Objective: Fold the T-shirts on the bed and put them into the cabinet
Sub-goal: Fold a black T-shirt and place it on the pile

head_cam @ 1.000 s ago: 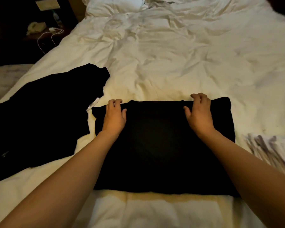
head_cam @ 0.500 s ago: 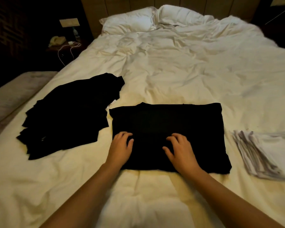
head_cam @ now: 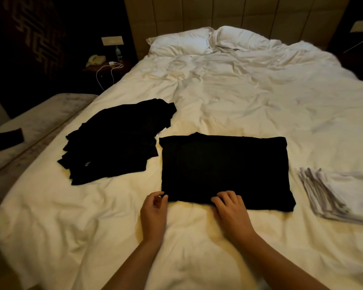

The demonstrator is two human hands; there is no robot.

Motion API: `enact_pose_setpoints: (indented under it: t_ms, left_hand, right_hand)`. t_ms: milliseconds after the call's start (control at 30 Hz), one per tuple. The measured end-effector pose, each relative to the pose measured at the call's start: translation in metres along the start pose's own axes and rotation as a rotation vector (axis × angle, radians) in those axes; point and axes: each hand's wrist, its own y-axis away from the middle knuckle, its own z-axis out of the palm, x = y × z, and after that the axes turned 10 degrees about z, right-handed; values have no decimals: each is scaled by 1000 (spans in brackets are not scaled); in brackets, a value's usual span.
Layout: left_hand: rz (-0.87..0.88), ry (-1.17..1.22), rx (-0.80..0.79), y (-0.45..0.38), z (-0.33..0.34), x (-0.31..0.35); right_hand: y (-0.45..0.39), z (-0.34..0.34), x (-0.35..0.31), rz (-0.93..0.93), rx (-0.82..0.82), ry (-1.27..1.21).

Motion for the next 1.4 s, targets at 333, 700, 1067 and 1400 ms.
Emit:
enact_pose_setpoints:
  t_ms: [333, 700, 1067, 1400]
  left_hand:
    - [-205, -6, -133, -23, -2, -14]
    - [-323, 248, 150, 6, -32, 11]
    - [-244, 3, -2, 26, -68, 2]
    - [-236, -74, -2, 26, -76, 0]
  right_hand:
    - [-15, -5, -6, 59, -193, 149]
    - [17, -25, -36, -87, -13, -35]
    - [22, -38, -58, 43, -232, -77]
    - [-97, -25, -91, 182, -273, -266]
